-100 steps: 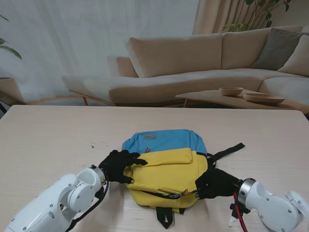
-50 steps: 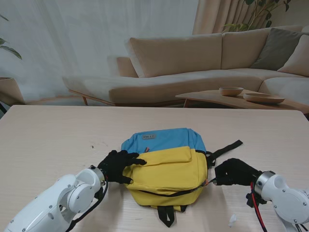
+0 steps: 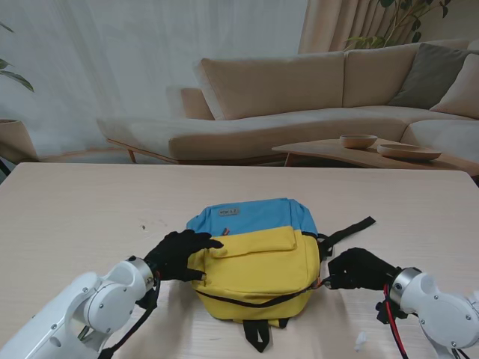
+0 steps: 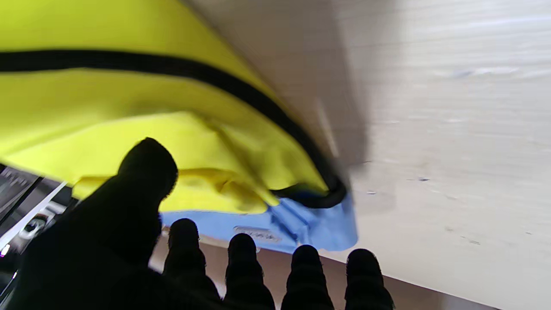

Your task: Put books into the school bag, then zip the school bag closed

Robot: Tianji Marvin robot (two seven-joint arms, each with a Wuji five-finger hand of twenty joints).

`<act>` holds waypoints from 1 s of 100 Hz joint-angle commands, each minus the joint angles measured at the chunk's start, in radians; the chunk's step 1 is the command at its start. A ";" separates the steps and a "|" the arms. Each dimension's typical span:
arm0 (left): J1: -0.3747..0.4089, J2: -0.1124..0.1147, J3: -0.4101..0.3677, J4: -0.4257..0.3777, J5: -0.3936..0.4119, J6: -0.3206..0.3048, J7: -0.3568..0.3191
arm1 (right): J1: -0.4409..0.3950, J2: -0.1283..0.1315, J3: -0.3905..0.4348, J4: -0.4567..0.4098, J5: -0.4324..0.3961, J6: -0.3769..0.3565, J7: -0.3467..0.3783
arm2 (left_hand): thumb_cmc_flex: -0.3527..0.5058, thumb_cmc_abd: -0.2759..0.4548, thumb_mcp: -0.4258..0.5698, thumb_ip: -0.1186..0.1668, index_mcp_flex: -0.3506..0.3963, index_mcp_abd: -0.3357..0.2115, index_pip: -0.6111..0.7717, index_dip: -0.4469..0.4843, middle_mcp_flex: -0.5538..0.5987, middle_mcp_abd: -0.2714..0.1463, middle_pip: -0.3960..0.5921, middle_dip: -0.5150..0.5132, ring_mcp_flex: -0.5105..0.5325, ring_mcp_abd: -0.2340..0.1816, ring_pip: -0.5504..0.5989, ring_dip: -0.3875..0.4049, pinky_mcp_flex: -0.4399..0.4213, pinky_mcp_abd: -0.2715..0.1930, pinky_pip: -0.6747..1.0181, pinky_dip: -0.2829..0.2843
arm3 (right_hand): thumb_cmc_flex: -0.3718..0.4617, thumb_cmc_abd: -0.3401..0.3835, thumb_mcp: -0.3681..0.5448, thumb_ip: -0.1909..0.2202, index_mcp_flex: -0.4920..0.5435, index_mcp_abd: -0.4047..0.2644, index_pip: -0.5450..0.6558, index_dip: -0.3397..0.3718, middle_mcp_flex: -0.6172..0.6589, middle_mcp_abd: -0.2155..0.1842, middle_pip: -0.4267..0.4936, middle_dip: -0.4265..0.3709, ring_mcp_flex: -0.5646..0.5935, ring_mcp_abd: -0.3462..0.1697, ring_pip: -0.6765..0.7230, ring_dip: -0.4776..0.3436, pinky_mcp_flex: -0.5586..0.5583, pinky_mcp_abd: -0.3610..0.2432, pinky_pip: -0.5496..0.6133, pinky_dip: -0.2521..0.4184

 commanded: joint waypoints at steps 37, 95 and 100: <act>-0.257 -0.021 0.249 0.103 -0.171 0.101 -0.049 | -0.006 -0.010 -0.014 -0.002 -0.006 0.012 -0.004 | -0.095 -0.001 -0.107 0.014 -0.008 0.084 -0.203 -0.188 -0.020 0.038 -0.089 -0.145 -0.026 0.008 -0.052 -0.145 -0.006 0.028 -0.101 -0.140 | -0.042 -0.006 -0.004 0.017 0.050 0.004 0.035 0.018 0.002 -0.029 0.025 0.012 0.022 0.007 0.035 0.007 0.019 -0.003 0.083 -0.010; -0.362 -0.004 0.462 0.249 -0.060 0.134 -0.073 | 0.012 -0.018 0.027 0.028 -0.023 0.033 -0.039 | -0.061 -0.101 -0.035 0.000 -0.002 0.043 -0.251 -0.547 -0.037 -0.006 -0.125 -0.388 -0.029 -0.018 -0.066 -0.267 0.005 0.004 -0.116 -0.250 | -0.046 -0.002 -0.003 0.017 0.051 0.003 0.035 0.018 0.003 -0.030 0.025 0.012 0.023 0.012 0.035 0.007 0.019 -0.002 0.083 -0.010; -0.360 -0.004 0.463 0.254 -0.055 0.135 -0.069 | 0.018 -0.019 0.035 0.034 -0.027 0.040 -0.043 | -0.064 -0.096 -0.033 0.001 -0.002 0.043 -0.251 -0.548 -0.036 -0.008 -0.124 -0.387 -0.029 -0.018 -0.066 -0.265 0.005 0.003 -0.115 -0.248 | -0.047 -0.001 -0.003 0.017 0.051 0.003 0.035 0.018 0.003 -0.029 0.025 0.012 0.023 0.012 0.035 0.007 0.019 -0.003 0.083 -0.010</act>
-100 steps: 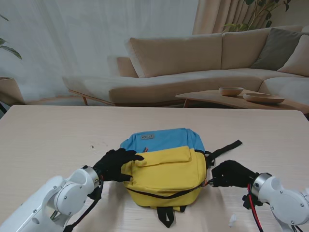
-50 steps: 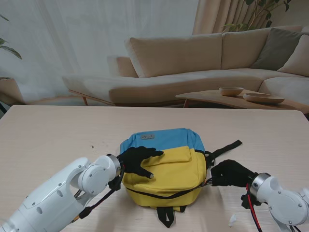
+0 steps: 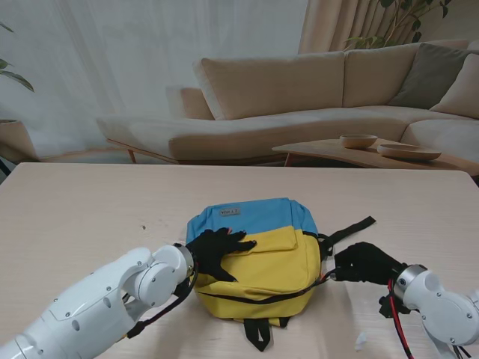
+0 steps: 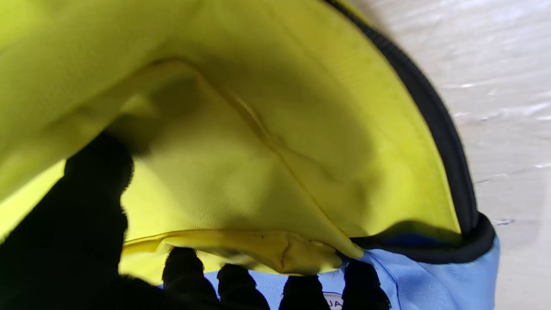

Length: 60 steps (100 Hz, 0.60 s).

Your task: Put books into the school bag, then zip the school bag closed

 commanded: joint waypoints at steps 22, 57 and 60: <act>0.039 -0.001 0.010 0.053 0.020 0.004 -0.031 | 0.086 -0.017 -0.002 0.070 -0.039 0.102 -0.056 | 0.045 -0.040 0.091 0.024 0.016 0.019 0.024 -0.002 0.046 0.058 0.087 0.002 0.013 0.002 0.044 0.016 -0.010 0.008 0.009 -0.008 | -0.046 -0.001 0.001 0.017 0.050 0.014 0.039 0.017 0.002 -0.026 0.025 0.012 0.022 0.011 0.035 0.007 0.019 -0.004 0.083 -0.010; 0.042 0.004 0.009 0.051 0.022 -0.028 -0.042 | 0.303 -0.034 -0.158 0.204 0.034 0.235 -0.103 | 0.044 -0.033 0.095 0.027 0.016 0.022 0.028 0.002 0.047 0.058 0.090 0.016 0.013 0.001 0.043 0.017 -0.010 0.007 0.005 -0.011 | -0.079 -0.003 -0.036 0.044 0.224 0.015 0.344 0.159 0.249 -0.036 0.213 0.197 0.221 -0.034 0.249 0.068 0.222 0.044 0.219 -0.026; 0.042 0.004 0.009 0.052 0.022 -0.028 -0.042 | 0.316 -0.035 -0.169 0.210 0.036 0.243 -0.106 | 0.045 -0.032 0.095 0.027 0.016 0.022 0.028 0.002 0.047 0.059 0.090 0.017 0.013 0.001 0.043 0.017 -0.010 0.007 0.004 -0.012 | -0.080 -0.007 -0.032 0.046 0.226 0.015 0.360 0.159 0.272 -0.035 0.217 0.203 0.243 -0.039 0.262 0.071 0.248 0.042 0.236 -0.025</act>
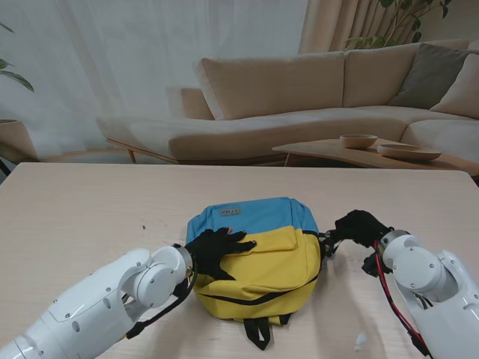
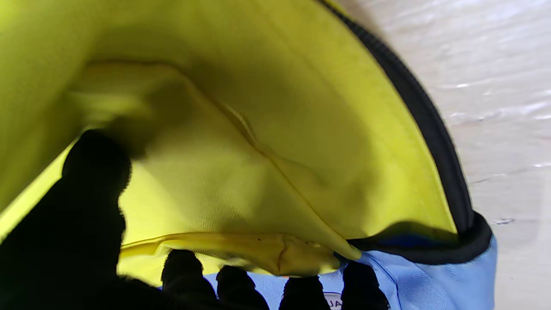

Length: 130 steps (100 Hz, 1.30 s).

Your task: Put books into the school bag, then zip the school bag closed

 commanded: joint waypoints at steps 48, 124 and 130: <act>0.043 0.010 0.015 0.038 0.023 -0.002 -0.053 | 0.212 -0.042 -0.145 0.127 0.004 0.130 -0.081 | 0.058 -0.038 0.094 0.029 0.018 0.034 0.041 0.003 0.058 0.071 0.090 0.022 0.013 -0.007 0.053 0.009 -0.002 0.018 -0.001 -0.018 | -0.034 -0.012 0.006 0.059 0.070 0.004 0.202 0.019 0.144 -0.009 0.041 0.075 0.087 -0.044 0.144 0.116 0.170 -0.023 0.268 -0.074; 0.030 0.014 0.024 0.049 0.024 -0.023 -0.066 | 0.459 -0.120 -0.334 0.402 0.094 0.247 -0.270 | 0.060 -0.039 0.096 0.028 0.018 0.033 0.042 0.004 0.058 0.072 0.091 0.019 0.013 -0.010 0.052 -0.002 0.000 0.013 -0.009 -0.034 | -0.049 0.062 -0.034 0.034 0.066 0.006 0.160 0.027 0.076 0.009 0.027 0.085 0.085 -0.007 0.104 0.062 0.107 -0.012 0.234 -0.067; 0.030 0.015 0.024 0.050 0.024 -0.023 -0.067 | 0.476 -0.128 -0.348 0.426 0.102 0.254 -0.286 | 0.060 -0.039 0.096 0.029 0.018 0.032 0.042 0.004 0.058 0.072 0.091 0.020 0.013 -0.009 0.053 -0.002 0.000 0.013 -0.009 -0.035 | -0.050 0.058 -0.037 0.031 0.066 0.005 0.157 0.029 0.074 0.009 0.026 0.084 0.085 -0.004 0.100 0.058 0.103 -0.012 0.231 -0.065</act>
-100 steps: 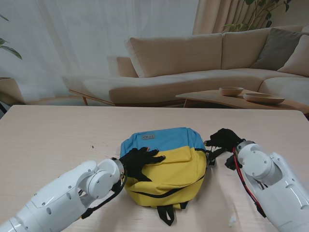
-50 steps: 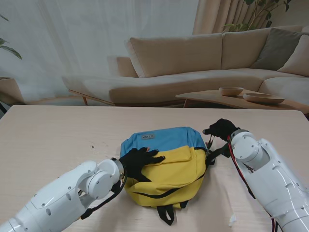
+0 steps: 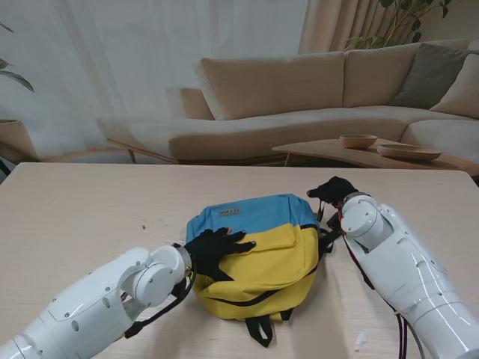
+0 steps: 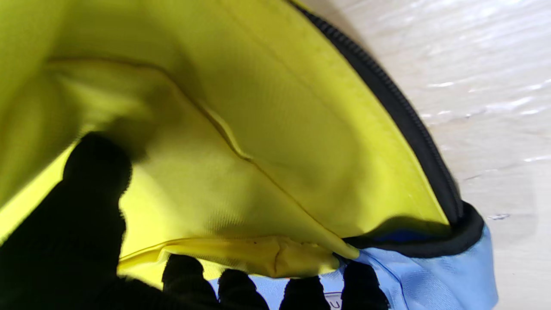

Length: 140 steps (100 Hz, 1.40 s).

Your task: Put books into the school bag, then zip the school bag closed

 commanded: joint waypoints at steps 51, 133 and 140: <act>0.037 0.009 0.016 0.048 0.003 -0.001 -0.051 | -0.010 0.006 0.022 -0.028 -0.036 0.008 0.063 | 0.057 -0.042 0.097 0.030 0.030 0.024 0.073 0.025 0.076 0.056 0.131 0.048 0.024 -0.017 0.059 0.006 -0.002 0.011 -0.005 -0.020 | -0.028 -0.014 -0.188 -0.098 -0.273 -0.010 -0.643 -0.661 -0.346 0.075 -0.243 -0.269 -0.297 0.094 -0.192 0.004 -0.354 0.027 -0.071 0.172; 0.265 -0.012 -0.346 -0.183 -0.032 -0.065 0.011 | -0.304 0.035 0.173 -0.431 -0.186 -0.141 0.011 | 0.099 0.149 -0.090 0.070 0.028 0.039 0.105 0.246 0.086 0.083 0.154 0.180 0.026 0.008 0.071 0.068 -0.005 0.028 -0.007 -0.022 | -0.074 0.138 -0.108 0.037 -0.855 0.068 -1.028 -1.000 -0.776 0.021 -0.848 -0.803 -0.770 -0.025 -1.304 -0.416 -0.955 0.035 -0.816 -0.205; 0.282 -0.018 -0.375 -0.196 -0.048 -0.066 0.036 | -0.339 0.036 0.178 -0.477 -0.181 -0.153 0.012 | 0.100 0.157 -0.094 0.071 0.027 0.042 0.105 0.250 0.086 0.089 0.154 0.182 0.026 0.010 0.072 0.071 -0.005 0.028 -0.006 -0.022 | -0.075 0.142 -0.087 0.044 -0.880 0.061 -1.034 -1.007 -0.806 0.014 -0.869 -0.811 -0.798 -0.037 -1.338 -0.434 -0.981 0.020 -0.855 -0.231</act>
